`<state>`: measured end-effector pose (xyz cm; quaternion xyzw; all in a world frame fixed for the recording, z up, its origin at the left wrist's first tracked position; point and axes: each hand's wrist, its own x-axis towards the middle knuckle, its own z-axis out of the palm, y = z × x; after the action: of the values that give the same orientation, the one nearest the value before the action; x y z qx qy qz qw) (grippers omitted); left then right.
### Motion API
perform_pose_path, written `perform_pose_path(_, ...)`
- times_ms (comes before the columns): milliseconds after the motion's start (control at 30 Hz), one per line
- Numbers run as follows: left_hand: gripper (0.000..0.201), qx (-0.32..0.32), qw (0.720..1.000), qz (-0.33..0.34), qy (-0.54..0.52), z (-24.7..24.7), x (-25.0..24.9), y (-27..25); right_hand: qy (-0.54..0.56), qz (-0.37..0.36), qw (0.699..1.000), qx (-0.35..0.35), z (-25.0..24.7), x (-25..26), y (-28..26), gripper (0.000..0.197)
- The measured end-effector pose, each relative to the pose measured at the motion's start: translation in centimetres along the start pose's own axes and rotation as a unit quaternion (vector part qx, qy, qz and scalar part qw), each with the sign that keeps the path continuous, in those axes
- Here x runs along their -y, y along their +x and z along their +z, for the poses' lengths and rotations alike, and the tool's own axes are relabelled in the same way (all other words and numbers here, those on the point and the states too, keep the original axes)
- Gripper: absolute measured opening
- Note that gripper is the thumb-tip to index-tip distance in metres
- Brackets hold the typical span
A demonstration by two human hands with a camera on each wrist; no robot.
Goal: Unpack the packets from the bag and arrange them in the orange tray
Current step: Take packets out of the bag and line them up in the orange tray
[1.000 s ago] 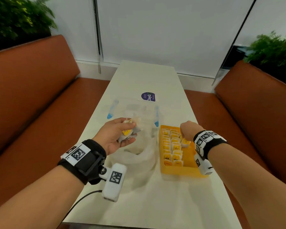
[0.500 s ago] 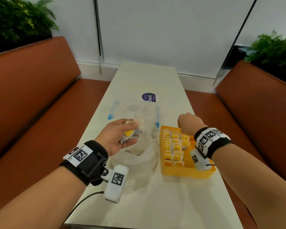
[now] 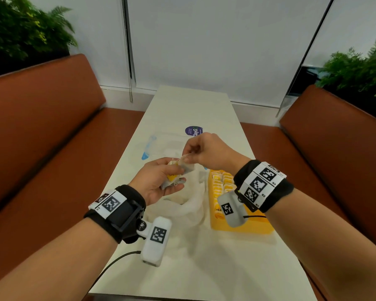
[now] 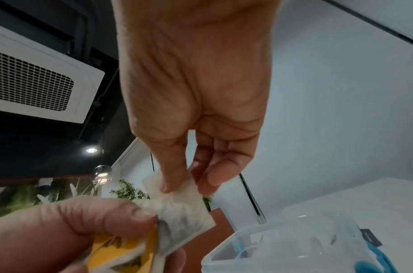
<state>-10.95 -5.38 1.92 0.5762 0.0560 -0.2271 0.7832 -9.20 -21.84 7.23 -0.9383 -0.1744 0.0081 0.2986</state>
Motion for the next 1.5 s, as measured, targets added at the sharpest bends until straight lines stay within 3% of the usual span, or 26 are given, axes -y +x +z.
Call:
perform_pose_path(100,0.021,-0.013,1.000,-0.005,-0.007,0.0,0.0,0.0,-0.003,0.027,0.999,-0.047,-0.5,-0.3,-0.1,0.009)
perform_pose_path(200,0.020,-0.017,1.000,-0.010,-0.010,-0.1,0.0,0.0,-0.032,0.026,0.997,-0.062,-1.3,-0.6,-0.6,0.027)
perform_pose_path(367,0.022,-0.030,0.999,-0.011,-0.007,-0.2,-0.1,0.3,-0.178,0.062,0.982,0.014,-2.6,-1.7,-1.6,0.026)
perform_pose_path(567,0.021,-0.039,0.999,-0.009,-0.002,-0.3,-0.1,0.6,-0.234,0.181,0.949,0.105,-3.9,-5.7,-3.2,0.037)
perform_pose_path(833,0.022,-0.032,0.999,-0.007,0.000,-0.2,-0.1,0.9,-0.359,0.264,0.886,0.126,-1.4,-12.0,-4.1,0.017)
perform_pose_path(900,0.021,-0.033,0.999,-0.007,0.002,-0.3,0.0,0.9,-0.381,0.273,0.872,0.142,-0.6,-12.5,-4.3,0.012)
perform_pose_path(1000,0.021,-0.038,0.999,-0.007,0.006,-0.3,0.1,1.0,-0.396,0.278,0.861,0.158,0.4,-13.3,-4.3,0.031)
perform_pose_path(1100,0.022,-0.039,0.999,-0.010,0.004,-0.3,0.2,1.1,-0.409,0.280,0.853,0.162,1.0,-13.6,-4.3,0.032)
perform_pose_path(1367,0.022,-0.039,0.999,-0.014,0.004,-0.2,0.3,1.3,-0.424,0.273,0.851,0.145,1.7,-13.5,-3.8,0.030)
perform_pose_path(1500,0.023,-0.041,0.999,-0.017,0.001,-0.3,0.4,1.4,-0.416,0.264,0.862,0.121,2.0,-13.6,-3.6,0.018)
